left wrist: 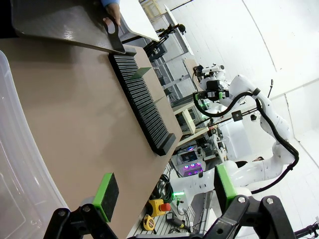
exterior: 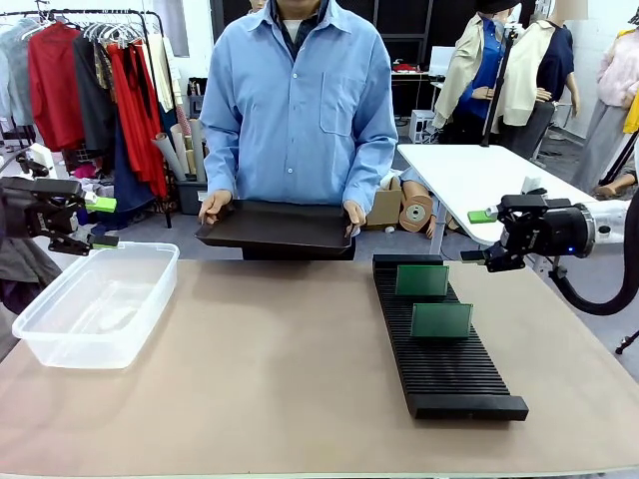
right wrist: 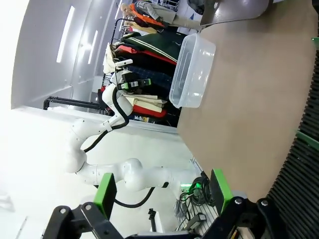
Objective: Sort PCBs into racks and boxes based on the side picked up.
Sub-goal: If the short side of the Blank PCB is picked up, insert it into the PCB Rack ; if the long side is picked up, place it in the Organizing box.
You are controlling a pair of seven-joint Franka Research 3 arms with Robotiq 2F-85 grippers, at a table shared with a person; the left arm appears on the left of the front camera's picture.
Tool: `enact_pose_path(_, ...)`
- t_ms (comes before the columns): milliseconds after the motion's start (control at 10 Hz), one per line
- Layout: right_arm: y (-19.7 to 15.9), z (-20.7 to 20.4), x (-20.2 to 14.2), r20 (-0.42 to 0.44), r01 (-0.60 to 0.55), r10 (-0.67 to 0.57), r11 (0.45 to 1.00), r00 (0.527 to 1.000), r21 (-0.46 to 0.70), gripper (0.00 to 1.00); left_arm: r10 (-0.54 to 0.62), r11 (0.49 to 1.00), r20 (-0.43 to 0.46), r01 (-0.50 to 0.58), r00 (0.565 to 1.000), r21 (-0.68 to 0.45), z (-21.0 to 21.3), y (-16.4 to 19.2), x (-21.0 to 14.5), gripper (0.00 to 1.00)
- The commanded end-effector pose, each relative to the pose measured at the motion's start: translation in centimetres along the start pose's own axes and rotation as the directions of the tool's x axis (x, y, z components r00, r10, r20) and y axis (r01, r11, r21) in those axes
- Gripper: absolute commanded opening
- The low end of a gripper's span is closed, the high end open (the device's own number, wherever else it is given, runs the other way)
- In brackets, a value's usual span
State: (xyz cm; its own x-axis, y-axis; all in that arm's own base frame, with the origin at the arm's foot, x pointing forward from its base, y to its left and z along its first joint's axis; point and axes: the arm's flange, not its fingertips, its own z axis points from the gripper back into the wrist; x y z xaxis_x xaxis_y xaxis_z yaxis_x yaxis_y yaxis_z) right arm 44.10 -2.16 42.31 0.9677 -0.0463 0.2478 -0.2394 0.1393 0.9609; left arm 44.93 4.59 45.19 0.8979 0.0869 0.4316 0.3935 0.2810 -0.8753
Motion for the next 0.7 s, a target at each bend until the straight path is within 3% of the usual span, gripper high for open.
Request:
enact_pose_path(0, 0.68, 0.17, 0.50, -0.020, 0.032, -0.032, 0.999, 0.999, 0.029, 1.00, 0.000, 1.000, 0.002, 0.000, 1.000, 0.000, 0.07, -0.07, 0.03, 1.00)
enact_pose_path(600, 0.00, 0.00, 0.00, 0.000, 0.000, 0.000, 1.000, 1.000, 0.000, 1.00, 0.000, 1.000, 0.002, 0.000, 1.000, 0.000, 0.07, -0.07, 0.03, 1.00)
